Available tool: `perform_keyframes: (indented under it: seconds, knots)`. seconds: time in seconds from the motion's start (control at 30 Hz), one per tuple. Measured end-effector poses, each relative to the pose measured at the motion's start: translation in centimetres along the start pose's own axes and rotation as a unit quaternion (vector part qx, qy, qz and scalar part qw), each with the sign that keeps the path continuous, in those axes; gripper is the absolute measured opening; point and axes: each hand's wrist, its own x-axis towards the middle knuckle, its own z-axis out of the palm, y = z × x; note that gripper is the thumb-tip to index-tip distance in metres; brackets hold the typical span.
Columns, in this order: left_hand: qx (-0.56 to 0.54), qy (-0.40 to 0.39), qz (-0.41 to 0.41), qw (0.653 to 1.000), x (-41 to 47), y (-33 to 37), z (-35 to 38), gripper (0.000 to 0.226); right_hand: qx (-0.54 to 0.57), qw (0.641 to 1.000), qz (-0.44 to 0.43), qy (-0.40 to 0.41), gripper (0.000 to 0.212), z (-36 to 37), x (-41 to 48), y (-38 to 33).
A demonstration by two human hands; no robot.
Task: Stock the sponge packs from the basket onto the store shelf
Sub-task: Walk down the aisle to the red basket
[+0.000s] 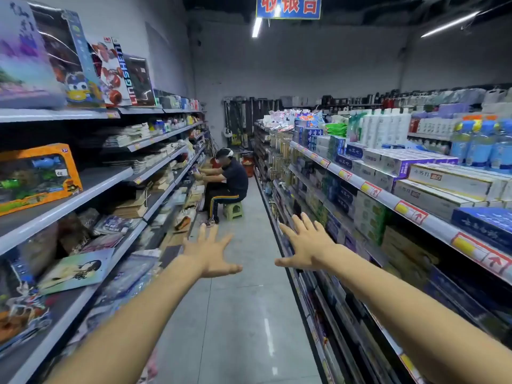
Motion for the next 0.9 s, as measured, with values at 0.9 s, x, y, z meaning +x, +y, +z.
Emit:
perform_keyframes:
  seconds: [0.9]
  knots:
    - [-0.193, -0.145, -0.079, 0.967, 11.6, 1.8, 31.1, 0.084, 0.163, 0.96, -0.012, -0.227, 0.092, 33.7, 12.5, 3.8]
